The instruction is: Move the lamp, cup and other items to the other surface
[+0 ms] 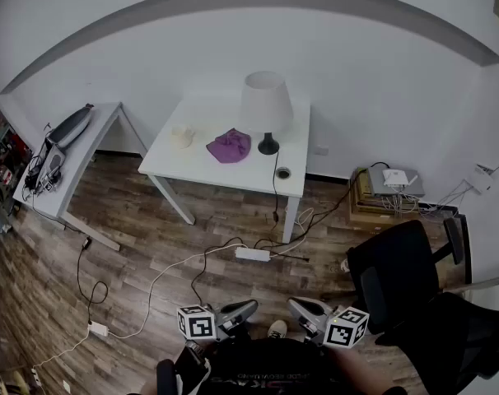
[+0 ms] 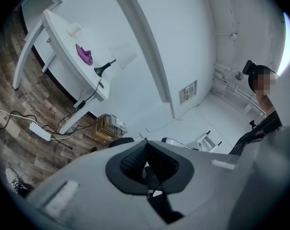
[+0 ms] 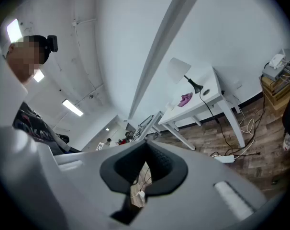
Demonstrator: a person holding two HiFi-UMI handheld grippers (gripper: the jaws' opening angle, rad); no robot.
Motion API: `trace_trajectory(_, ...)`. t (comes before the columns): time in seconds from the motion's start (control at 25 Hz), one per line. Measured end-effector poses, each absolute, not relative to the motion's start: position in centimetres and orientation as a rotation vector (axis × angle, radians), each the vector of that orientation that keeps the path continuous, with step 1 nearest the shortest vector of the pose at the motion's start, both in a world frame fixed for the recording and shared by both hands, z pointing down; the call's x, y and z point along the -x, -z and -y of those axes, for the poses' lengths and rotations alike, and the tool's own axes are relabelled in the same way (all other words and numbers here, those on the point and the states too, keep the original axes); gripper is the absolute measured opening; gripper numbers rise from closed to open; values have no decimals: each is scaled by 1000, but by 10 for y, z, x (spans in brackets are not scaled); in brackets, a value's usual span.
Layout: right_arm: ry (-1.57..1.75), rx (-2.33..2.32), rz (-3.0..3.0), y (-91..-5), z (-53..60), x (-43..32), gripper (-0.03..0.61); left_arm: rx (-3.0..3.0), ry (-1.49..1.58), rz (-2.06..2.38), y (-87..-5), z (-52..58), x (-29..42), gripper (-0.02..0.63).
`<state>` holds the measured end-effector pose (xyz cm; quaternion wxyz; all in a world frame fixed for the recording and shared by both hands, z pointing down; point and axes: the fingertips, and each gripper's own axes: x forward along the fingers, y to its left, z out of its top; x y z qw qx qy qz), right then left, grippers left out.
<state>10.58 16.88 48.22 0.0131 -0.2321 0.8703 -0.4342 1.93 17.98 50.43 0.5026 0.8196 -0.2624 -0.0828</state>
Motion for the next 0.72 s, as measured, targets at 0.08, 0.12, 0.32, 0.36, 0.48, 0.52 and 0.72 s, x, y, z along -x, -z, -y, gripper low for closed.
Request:
trace_trajectory(0.08,1351,725,-2714,-483,-168,-106,-1,-1979,201,631,-506,-179,-20,-8)
trace_trajectory(0.12,1349,726,-2715,-484,-168,-106,0,-1979,200,630,-506,-179,-21,-8)
trace_trajectory(0.32,1350,740,-2710,-486,-166,-108,0,-1980,188,627,-506,-177,-22,-8)
trace_trajectory(0.36,1351,744,-2709,-486,-166,-108,0,-1980,192,624,-506,-177,-22,-8)
trace_trajectory(0.48,1351,748,-2706,-484,-166,-108,-1,-1981,199,618,-506,-177,-22,-8)
trace_trajectory(0.52,1351,749,-2706,-484,-166,-108,0,-1981,199,618,-506,-177,-22,-8)
trace_trajectory(0.72,1327,738,-2701,-480,-165,-109,0,-1981,205,623,-506,-177,-22,-8)
